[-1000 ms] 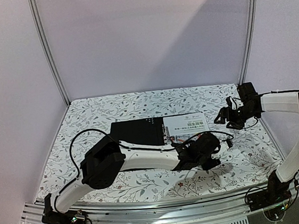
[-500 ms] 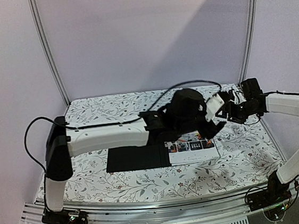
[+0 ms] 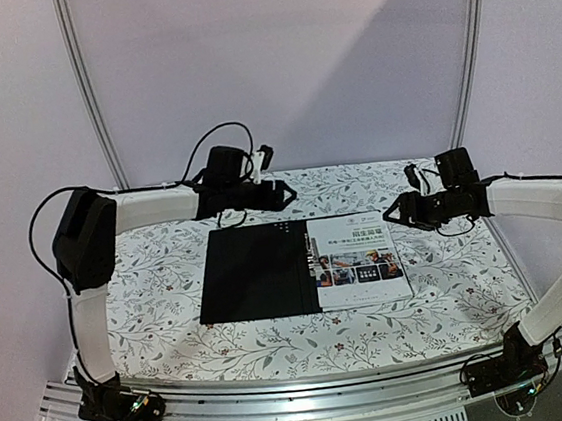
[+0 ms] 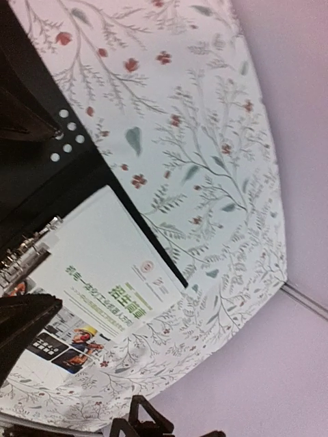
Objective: Put the files into the folder
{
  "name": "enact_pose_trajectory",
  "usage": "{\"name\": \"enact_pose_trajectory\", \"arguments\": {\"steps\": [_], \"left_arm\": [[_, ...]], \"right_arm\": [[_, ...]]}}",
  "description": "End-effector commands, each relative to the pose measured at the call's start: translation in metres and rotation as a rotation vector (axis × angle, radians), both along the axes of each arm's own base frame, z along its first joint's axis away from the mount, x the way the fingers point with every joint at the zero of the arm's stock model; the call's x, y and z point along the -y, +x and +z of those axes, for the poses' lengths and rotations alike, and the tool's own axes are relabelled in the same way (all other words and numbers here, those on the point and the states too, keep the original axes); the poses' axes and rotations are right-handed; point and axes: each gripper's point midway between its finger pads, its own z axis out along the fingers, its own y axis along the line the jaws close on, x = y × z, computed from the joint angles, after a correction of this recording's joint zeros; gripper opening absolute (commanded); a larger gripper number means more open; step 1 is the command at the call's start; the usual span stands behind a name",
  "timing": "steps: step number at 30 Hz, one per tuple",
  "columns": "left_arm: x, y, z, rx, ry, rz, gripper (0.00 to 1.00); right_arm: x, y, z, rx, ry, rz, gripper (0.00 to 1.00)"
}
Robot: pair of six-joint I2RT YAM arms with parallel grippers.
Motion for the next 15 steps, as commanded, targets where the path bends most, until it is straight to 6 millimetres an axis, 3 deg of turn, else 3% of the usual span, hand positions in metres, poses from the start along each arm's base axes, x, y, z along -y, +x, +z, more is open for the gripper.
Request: {"name": "enact_pose_trajectory", "arguments": {"steps": [1, 7, 15], "left_arm": [[0.021, -0.03, -0.039, -0.169, -0.15, -0.146, 0.76], [0.029, -0.032, -0.083, -0.282, -0.159, -0.164, 0.76], [0.036, -0.03, -0.115, -0.379, -0.176, -0.136, 0.76]], "right_arm": [[-0.023, -0.007, -0.007, -0.008, 0.048, 0.088, 0.55], [-0.022, -0.014, -0.014, -0.025, 0.03, 0.096, 0.52], [-0.016, -0.023, -0.024, -0.043, 0.001, 0.095, 0.54]]}}
